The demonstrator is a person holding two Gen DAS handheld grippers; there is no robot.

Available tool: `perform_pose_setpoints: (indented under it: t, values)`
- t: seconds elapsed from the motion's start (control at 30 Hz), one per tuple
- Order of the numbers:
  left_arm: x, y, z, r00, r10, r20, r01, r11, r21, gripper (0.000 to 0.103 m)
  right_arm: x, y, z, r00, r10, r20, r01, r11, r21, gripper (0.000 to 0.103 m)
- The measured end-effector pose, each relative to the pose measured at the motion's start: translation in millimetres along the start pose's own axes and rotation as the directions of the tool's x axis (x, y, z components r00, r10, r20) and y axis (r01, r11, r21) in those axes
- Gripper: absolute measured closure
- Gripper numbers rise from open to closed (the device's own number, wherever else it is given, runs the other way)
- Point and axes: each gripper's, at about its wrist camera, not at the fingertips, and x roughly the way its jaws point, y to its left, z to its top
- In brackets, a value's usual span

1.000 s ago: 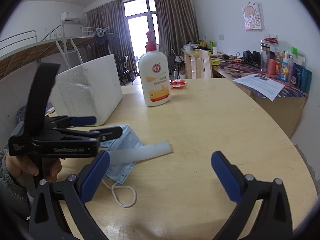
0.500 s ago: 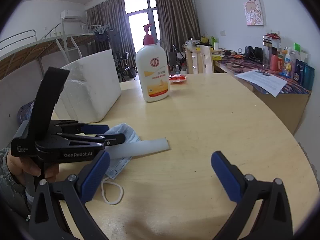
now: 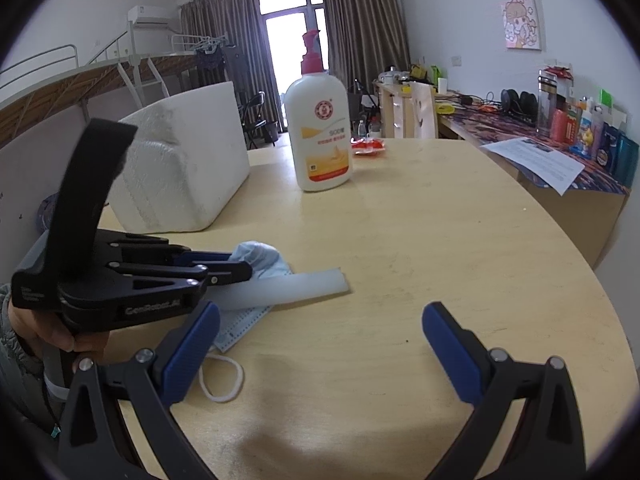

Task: Organize soft objects
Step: 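Grasp the blue face mask with the left gripper and lift it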

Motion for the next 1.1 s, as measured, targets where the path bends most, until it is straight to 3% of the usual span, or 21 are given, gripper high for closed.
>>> perform_pose_setpoints:
  t: [0.13, 0.3, 0.9, 1.03, 1.1]
  values:
    - [-7, -5, -3, 0.996, -0.085, 0.010, 0.085, 0.996, 0.007, 0.090, 1, -1, -1, 1.000, 0.003, -0.020, -0.003, 1.000, 0.012, 0.001]
    - [-21, -10, -7, 0.990, -0.126, 0.063, 0.124, 0.992, 0.025, 0.090, 2, 1, -3, 0.999, -0.001, -0.044, 0.002, 1.000, 0.023, 0.001]
    - [-52, 29, -26, 0.974, 0.057, 0.217, -0.039, 0.996, -0.086, 0.090, 8, 14, -10, 0.983, -0.146, -0.108, 0.157, 0.982, 0.100, 0.002]
    - [-55, 33, -27, 0.973, 0.051, 0.226, -0.027, 0.994, -0.110, 0.090, 13, 18, -13, 0.978, -0.167, -0.126, 0.182, 0.976, 0.117, 0.014]
    - [-55, 32, -28, 0.973, 0.053, 0.227, -0.028, 0.993, -0.112, 0.090, 15, 19, -13, 0.975, -0.174, -0.137, 0.191, 0.974, 0.122, 0.025]
